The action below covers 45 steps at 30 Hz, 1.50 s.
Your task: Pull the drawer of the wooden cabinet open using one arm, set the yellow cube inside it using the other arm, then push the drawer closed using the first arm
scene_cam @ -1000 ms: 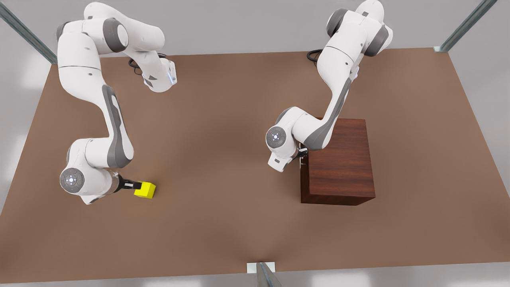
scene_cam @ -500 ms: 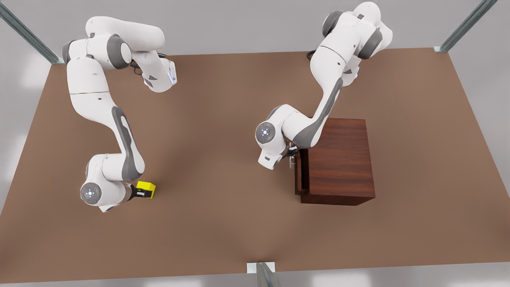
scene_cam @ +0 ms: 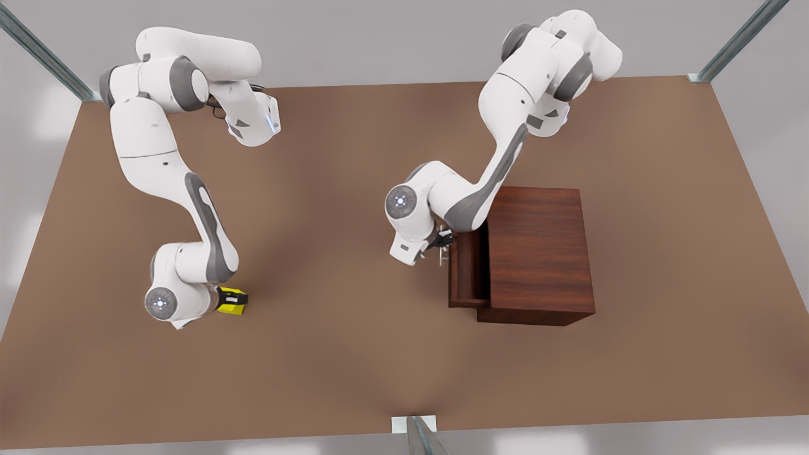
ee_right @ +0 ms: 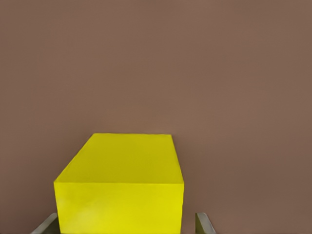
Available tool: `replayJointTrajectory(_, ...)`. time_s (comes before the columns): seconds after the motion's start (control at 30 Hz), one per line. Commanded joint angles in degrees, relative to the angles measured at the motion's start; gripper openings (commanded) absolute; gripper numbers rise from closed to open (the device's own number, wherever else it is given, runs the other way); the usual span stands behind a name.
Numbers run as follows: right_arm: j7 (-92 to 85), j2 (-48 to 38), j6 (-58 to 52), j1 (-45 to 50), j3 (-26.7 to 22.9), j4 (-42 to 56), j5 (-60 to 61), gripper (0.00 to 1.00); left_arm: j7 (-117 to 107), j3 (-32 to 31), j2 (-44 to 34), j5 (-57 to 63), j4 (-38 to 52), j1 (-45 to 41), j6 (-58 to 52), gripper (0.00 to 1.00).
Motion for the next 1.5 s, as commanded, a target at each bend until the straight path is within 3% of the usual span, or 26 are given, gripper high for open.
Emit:
replayJointTrajectory(0.0,-0.7,0.45,4.94,0.17,0.0,-0.12,0.13,0.93,-7.74,-0.03,0.1,0.0,0.63,-0.59,0.03,0.71)
replayJointTrajectory(0.07,-0.87,0.45,5.03,0.0,0.0,-0.74,0.04,0.73,-11.96,-0.47,0.8,-1.23,5.01,-2.96,-2.87,0.71)
replayJointTrajectory(0.13,-0.87,0.45,5.03,0.0,0.0,-1.0,0.04,0.69,-16.27,-0.56,-1.39,-7.73,16.0,-5.43,-13.24,0.72)
replayJointTrajectory(0.17,-0.96,0.45,5.03,0.0,0.0,-1.0,0.04,0.66,-16.36,-0.47,-4.64,-10.89,16.89,-4.37,-15.53,0.73)
replayJointTrajectory(0.2,-0.87,0.01,4.94,0.17,0.0,-0.83,0.04,0.63,-15.83,-0.47,-6.66,-13.27,16.8,-1.21,-17.81,0.79)
replayJointTrajectory(0.3,-0.79,-1.93,4.42,0.43,1.15,0.23,-0.05,0.58,1.74,-0.47,-7.98,-16.0,16.62,9.07,-23.79,0.84)
replayJointTrajectory(0.33,-0.79,-2.8,4.33,0.52,1.58,0.23,-0.05,0.57,5.43,-0.38,-8.51,-17.14,16.54,12.93,-24.41,1.0)
replayJointTrajectory(0.47,-0.17,-6.23,1.95,2.72,3.87,2.86,0.04,0.57,-7.65,0.14,-8.86,-22.5,16.45,26.57,-23.79,1.0)
replayJointTrajectory(0.5,-0.08,-7.46,1.87,2.72,5.63,2.86,0.04,0.57,-11.87,0.32,-8.86,-22.42,16.45,27.09,-23.09,0.96)
replayJointTrajectory(0.53,2.1,-8.17,-0.84,2.81,7.91,4.17,0.04,0.57,-12.49,0.49,-8.86,-22.41,16.45,28.41,-22.48,0.53)
replayJointTrajectory(0.6,11.67,-8.17,-9.46,7.54,9.41,10.59,-0.05,0.57,-12.93,0.5,-8.86,-22.41,16.45,29.99,-22.56,0.21)
replayJointTrajectory(0.77,27.42,-7.99,-19.66,18.62,9.41,22.11,0.13,0.57,-15.56,0.67,-8.86,-22.33,16.27,31.75,-23.62,0.21)
replayJointTrajectory(0.93,44.82,-7.46,-19.67,28.12,9.41,23.86,0.21,0.57,-16.0,0.5,-8.86,-22.24,16.27,31.75,-23.09,0.21)
replayJointTrajectory(1.1,58.27,0.44,-18.61,34.97,9.58,36.7,0.3,0.57,-16.09,0.41,-8.86,-22.24,16.27,31.58,-23.09,0.21)
replayJointTrajectory(1.47,62.76,3.78,-13.43,41.92,9.58,39.07,1.97,0.57,-17.41,0.32,-8.86,-22.24,16.27,31.49,-23.09,0.21)
